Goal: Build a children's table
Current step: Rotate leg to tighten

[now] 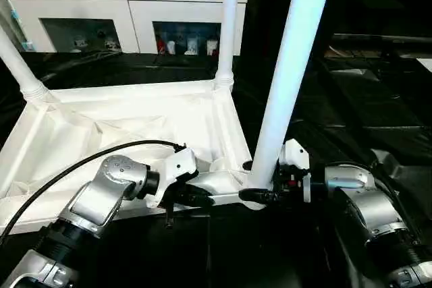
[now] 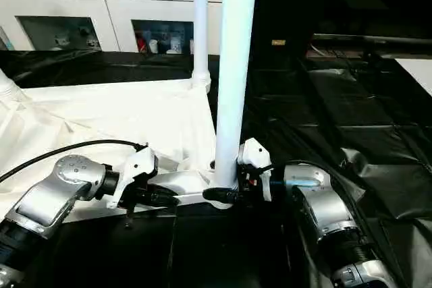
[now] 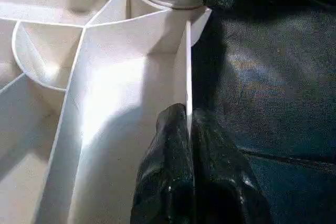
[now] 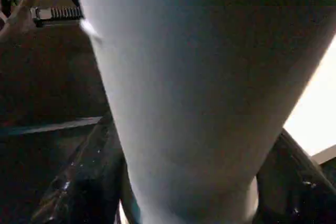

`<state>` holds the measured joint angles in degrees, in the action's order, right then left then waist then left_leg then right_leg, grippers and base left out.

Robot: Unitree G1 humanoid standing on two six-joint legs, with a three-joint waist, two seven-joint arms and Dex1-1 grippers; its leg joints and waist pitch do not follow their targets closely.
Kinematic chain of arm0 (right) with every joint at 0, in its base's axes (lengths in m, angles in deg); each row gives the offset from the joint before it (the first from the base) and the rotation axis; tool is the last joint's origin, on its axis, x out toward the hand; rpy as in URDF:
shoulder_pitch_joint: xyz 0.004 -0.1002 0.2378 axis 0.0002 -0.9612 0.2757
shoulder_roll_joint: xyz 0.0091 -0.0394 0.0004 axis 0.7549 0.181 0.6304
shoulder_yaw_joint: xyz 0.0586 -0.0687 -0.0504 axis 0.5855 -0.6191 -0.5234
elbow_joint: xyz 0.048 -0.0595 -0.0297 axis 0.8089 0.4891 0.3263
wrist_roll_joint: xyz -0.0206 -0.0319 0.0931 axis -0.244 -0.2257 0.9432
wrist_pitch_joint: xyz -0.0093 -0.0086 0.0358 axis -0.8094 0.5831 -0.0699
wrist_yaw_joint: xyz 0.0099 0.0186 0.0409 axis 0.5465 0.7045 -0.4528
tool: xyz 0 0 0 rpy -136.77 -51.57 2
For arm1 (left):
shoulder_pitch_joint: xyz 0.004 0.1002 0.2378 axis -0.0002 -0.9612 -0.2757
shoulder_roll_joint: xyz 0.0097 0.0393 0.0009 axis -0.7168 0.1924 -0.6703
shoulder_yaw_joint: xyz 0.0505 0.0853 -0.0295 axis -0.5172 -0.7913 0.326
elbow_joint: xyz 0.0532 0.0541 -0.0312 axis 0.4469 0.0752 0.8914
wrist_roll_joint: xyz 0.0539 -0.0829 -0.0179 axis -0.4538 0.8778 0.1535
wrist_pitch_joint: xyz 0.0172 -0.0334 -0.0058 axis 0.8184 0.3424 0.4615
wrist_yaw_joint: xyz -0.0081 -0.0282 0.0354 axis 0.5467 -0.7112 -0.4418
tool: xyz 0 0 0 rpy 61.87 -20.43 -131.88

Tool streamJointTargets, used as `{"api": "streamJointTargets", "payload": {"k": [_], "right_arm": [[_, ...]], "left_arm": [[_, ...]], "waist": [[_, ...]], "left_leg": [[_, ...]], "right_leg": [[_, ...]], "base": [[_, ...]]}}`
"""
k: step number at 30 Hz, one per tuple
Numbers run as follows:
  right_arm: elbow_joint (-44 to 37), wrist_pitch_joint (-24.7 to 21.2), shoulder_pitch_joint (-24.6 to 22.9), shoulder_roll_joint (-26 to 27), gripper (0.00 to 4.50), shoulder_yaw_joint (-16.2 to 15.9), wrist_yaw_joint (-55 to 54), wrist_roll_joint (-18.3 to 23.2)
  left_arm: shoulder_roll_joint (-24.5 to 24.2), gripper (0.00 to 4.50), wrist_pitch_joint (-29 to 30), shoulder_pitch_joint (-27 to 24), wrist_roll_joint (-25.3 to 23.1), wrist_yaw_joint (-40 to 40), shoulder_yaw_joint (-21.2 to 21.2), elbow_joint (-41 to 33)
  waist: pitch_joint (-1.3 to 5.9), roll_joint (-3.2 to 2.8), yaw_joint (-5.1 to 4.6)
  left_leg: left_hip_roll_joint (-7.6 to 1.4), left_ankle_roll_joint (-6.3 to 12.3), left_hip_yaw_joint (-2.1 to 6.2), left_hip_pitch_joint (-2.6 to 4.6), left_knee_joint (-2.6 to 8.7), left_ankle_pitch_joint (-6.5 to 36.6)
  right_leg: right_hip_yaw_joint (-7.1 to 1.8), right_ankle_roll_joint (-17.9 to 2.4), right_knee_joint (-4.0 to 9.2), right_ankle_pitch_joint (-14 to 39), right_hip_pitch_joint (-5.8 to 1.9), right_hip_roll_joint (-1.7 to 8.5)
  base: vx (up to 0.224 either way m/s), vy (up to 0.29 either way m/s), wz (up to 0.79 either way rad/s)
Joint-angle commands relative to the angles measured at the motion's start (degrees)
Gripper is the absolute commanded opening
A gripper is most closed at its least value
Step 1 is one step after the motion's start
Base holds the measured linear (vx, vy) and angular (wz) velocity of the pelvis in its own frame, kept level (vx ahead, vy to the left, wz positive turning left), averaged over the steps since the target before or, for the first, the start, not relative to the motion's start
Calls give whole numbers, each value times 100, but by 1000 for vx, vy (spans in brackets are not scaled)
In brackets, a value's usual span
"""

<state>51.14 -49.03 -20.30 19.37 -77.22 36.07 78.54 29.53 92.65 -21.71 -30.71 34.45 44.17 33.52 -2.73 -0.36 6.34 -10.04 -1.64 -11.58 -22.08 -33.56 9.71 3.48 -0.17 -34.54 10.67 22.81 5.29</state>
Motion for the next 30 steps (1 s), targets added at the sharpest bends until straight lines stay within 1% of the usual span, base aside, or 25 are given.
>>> {"api": "streamJointTargets", "payload": {"k": [1,7,12,14,15,16,17,18,19,20,21,22,23,24,25,26,27,28,29,30], "right_arm": [[42,-60,47,-91,278,-26,-40,-81],[66,-90,45,-79,269,-35,-32,-86],[94,-102,40,-42,269,-19,-83,-99],[255,-145,96,128,269,93,-514,-157],[363,-91,131,218,269,140,-748,-214],[497,-42,174,335,269,202,-1050,-277],[644,-16,217,484,269,296,-1379,-294],[715,-9,238,559,269,344,-1539,-299],[842,-14,257,807,269,497,-1833,-171],[853,-18,258,834,269,512,-1862,-156],[888,-29,261,922,269,559,-1946,-104],[960,-87,272,1082,268,607,-2184,-85],[1065,-139,292,1331,268,636,-2618,-140],[1184,-189,326,1610,268,674,-3160,-220],[1325,-224,377,1843,267,710,-3712,-332],[1442,-254,422,1978,267,743,-4130,-424],[1533,-294,457,2071,267,777,-4446,-485],[1732,-358,531,2263,267,838,-4939,-571],[1790,-383,552,2322,267,851,-5064,-589],[1876,-410,586,2410,267,878,-5221,-621]], "left_arm": [[67,0,-31,106,186,308,-153,-148],[64,0,-23,88,191,303,-159,-163],[63,0,-34,69,185,285,-157,-168],[147,0,-102,83,94,72,-122,-61],[211,0,-137,109,12,-103,-101,35],[290,0,-168,144,-80,-309,-80,153],[397,0,-238,178,-150,-512,-50,288],[449,0,-273,194,-181,-608,-35,353],[638,0,-275,214,-153,-806,27,482],[659,0,-271,216,-148,-826,35,494],[732,0,-248,223,-124,-889,59,534],[888,0,-196,249,-110,-1069,104,621],[1135,0,-56,315,-144,-1422,162,774],[1405,0,39,410,-247,-1914,227,974],[1639,0,153,508,-335,-2348,301,1169],[1773,0,221,574,-401,-2624,347,1300],[1865,0,276,625,-453,-2833,383,1398],[2034,0,192,718,-565,-3179,419,1612],[2085,0,135,745,-602,-3285,424,1680],[2161,0,43,783,-661,-3423,438,1777]], "waist": [[337,26,-15],[331,29,-9],[333,26,-12],[333,29,-22],[329,22,-25],[320,25,-44],[320,36,-47],[314,34,-70],[317,36,-80],[305,39,-101],[309,24,-106],[312,13,-133],[308,24,-136],[288,14,-161],[289,13,-167],[285,19,-168],[275,39,-177],[255,26,-185],[254,38,-194],[227,21,-194]], "left_leg": [[-343,91,166,152,440,1542],[-340,92,169,148,430,1563],[-342,71,173,155,434,1598],[-338,78,171,144,429,1529],[-331,63,173,140,430,1553],[-333,0,171,156,438,1660],[-322,-34,177,159,435,1702],[-316,-100,186,158,447,1776],[-316,-141,196,174,446,1878],[-326,-169,208,174,459,1970],[-324,-176,212,171,458,1988],[-325,-165,209,165,465,2009],[-324,-166,211,171,467,2033],[-317,-208,195,175,466,2087],[-307,-287,213,197,467,2188],[-300,-328,226,222,465,2297],[-297,-336,221,230,466,2325],[-285,-349,244,232,468,2467],[-282,-358,253,238,471,2532],[-277,-366,269,290,470,2785]], "right_leg": [[-261,-1235,394,1275,-202,347],[-263,-1211,399,1423,-199,351],[-259,-1205,394,1428,-194,343],[-263,-1236,389,1332,-193,346],[-260,-1233,391,1370,-193,345],[-265,-1208,417,1540,-171,352],[-259,-1186,426,1634,-179,358],[-259,-1137,440,1825,-176,363],[-254,-1070,457,1999,-173,373],[-257,-1025,480,2103,-166,375],[-260,-1009,474,2115,-169,379],[-264,-1012,465,2071,-150,366],[-257,-1007,480,2086,-153,362],[-269,-1018,487,2149,-122,354],[-255,-979,506,2377,-119,367],[-247,-884,539,2655,-104,377],[-250,-831,563,2776,-83,375],[-235,-702,606,3108,-76,389],[-227,-621,622,3253,-75,387],[-206,-484,685,3578,-37,393]], "base": [[0,0,0],[0,0,0],[0,0,0],[0,0,0],[0,0,0],[0,0,0],[0,0,0],[0,0,0],[0,0,0],[0,0,0],[0,0,0],[0,0,0],[0,0,0],[0,0,0],[0,0,0],[0,0,0],[0,0,0],[0,0,0],[0,0,0],[0,0,0]]}}
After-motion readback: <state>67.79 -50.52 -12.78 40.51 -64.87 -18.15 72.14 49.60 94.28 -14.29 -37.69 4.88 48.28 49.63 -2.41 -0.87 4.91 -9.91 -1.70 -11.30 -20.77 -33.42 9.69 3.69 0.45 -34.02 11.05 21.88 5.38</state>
